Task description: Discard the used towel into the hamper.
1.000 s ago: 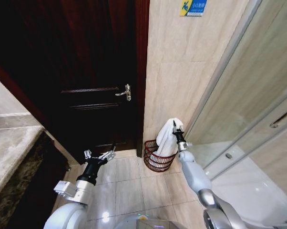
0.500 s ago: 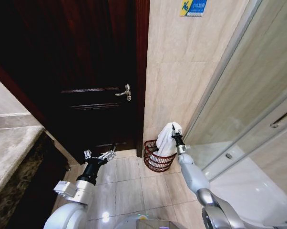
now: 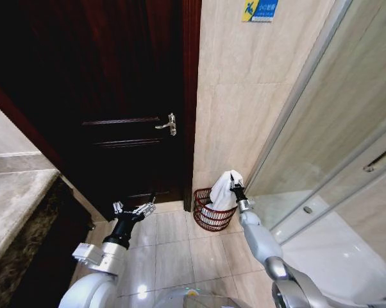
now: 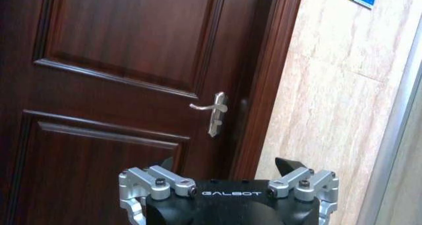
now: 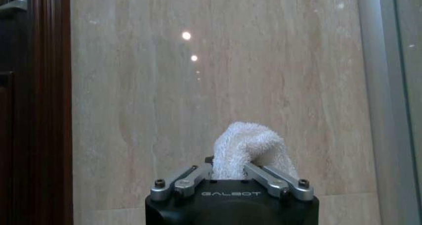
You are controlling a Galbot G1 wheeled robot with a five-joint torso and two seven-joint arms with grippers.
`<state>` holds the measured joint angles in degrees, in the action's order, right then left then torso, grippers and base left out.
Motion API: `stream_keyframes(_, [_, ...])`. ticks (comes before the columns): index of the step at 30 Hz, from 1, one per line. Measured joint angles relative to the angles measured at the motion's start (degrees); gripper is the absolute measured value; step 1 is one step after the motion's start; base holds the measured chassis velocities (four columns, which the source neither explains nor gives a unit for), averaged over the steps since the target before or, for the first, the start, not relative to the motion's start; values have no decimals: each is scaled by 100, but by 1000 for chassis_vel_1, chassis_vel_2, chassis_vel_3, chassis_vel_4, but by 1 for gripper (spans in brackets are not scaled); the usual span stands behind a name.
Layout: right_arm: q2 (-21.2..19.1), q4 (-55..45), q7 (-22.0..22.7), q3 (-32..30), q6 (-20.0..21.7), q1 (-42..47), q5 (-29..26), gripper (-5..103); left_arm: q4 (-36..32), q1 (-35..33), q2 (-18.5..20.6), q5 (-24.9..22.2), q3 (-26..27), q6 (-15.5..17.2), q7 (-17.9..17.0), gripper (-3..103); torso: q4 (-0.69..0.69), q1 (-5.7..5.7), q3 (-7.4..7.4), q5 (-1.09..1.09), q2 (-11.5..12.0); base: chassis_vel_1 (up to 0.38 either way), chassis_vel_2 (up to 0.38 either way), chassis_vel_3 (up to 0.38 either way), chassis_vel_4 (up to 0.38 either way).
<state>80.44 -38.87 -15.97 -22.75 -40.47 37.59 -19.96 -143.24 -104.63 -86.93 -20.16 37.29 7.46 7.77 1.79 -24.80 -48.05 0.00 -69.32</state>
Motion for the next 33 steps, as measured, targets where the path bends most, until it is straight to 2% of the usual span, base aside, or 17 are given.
stream_keyframes(8, [17, -66, 29, -28, 1, 116, 42, 8, 0, 0, 0, 0, 0, 0, 0, 100, 1, -5, -6, 0, -10, 0, 0, 0, 0])
stream_keyframes(23, [100, -271, 35, -158, -14, 495, 104, 8, 0, 0, 0, 0, 0, 0, 0, 100, 1, -123, -144, -1, -270, 0, 0, 0, 0])
stream_keyframes(33, [113, -261, 22, -281, -70, 591, 258, 8, 0, 0, 0, 0, 0, 0, 0, 100, 1, -130, -156, 0, -287, 0, 0, 0, 0])
